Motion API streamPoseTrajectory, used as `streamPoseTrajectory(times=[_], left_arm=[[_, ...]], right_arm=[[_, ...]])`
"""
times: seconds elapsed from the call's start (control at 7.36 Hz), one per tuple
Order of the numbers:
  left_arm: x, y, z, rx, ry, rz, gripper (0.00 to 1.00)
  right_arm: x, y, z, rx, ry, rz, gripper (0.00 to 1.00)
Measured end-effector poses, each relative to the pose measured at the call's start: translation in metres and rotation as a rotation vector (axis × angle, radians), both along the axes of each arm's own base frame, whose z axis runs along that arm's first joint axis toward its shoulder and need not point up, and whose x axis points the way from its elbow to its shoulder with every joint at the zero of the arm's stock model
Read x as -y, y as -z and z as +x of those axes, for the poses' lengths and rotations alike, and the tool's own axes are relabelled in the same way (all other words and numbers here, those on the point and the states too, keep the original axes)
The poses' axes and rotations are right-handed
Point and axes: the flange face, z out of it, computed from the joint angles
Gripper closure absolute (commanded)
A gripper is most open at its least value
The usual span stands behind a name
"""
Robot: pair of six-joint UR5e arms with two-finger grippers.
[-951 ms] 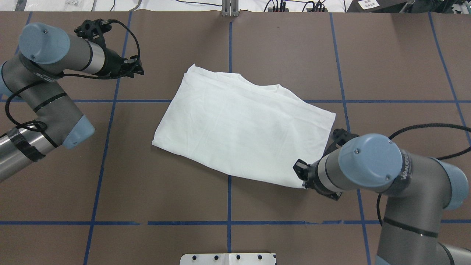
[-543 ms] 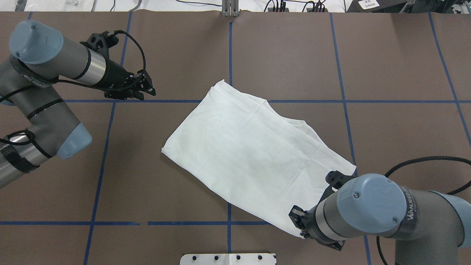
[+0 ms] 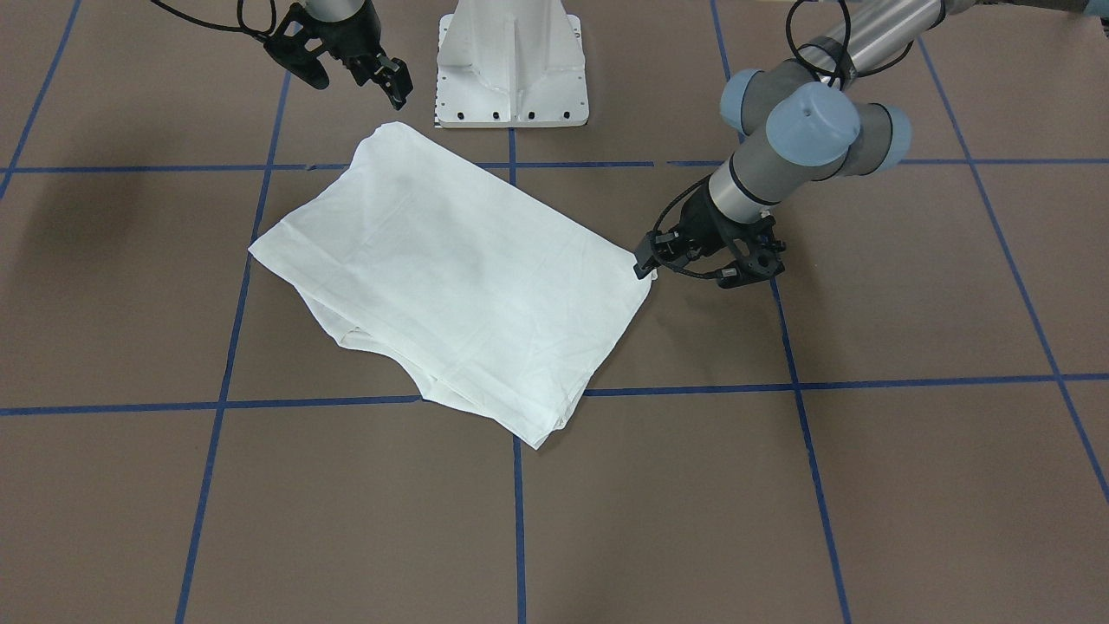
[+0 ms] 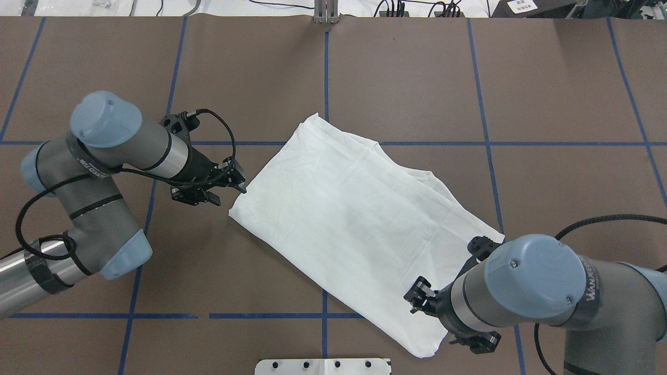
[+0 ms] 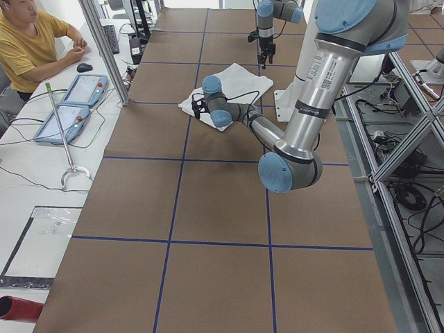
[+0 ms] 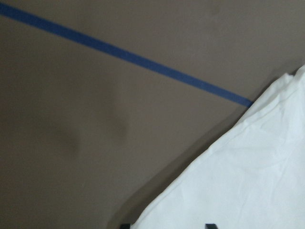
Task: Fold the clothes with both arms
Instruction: 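Grasp the opposite corner with the left gripper while the right gripper holds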
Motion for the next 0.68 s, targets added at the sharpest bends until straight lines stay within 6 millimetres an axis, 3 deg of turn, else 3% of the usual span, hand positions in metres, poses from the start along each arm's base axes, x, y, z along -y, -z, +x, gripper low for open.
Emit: streamPoseTrajectory(times=[0.14,0.27,0.41,0.54,0.68], left_arm=[[-0.012,-0.004,0.015,0.014,-0.005,-0.01,0.33],[-0.02,-0.011,0.03,0.034,-0.005,-0.011,0.44],[-0.023,-0.017,0.04,0.05,-0.003,-0.012,0.87],[-0.023,-0.02,0.043,0.057,-0.002,-0.012,1.0],[-0.022,-0.022,0.043,0.062,0.005,-0.009,1.0]], right_arm=[[0.024,0.004,0.006,0.004,-0.051,0.01,0.0],[0.046,0.007,0.013,0.006,-0.098,0.017,0.0],[0.06,0.006,0.015,0.003,-0.125,0.02,0.0],[0.067,0.005,0.015,-0.003,-0.138,0.021,0.0],[0.07,0.004,0.016,-0.006,-0.144,0.021,0.0]])
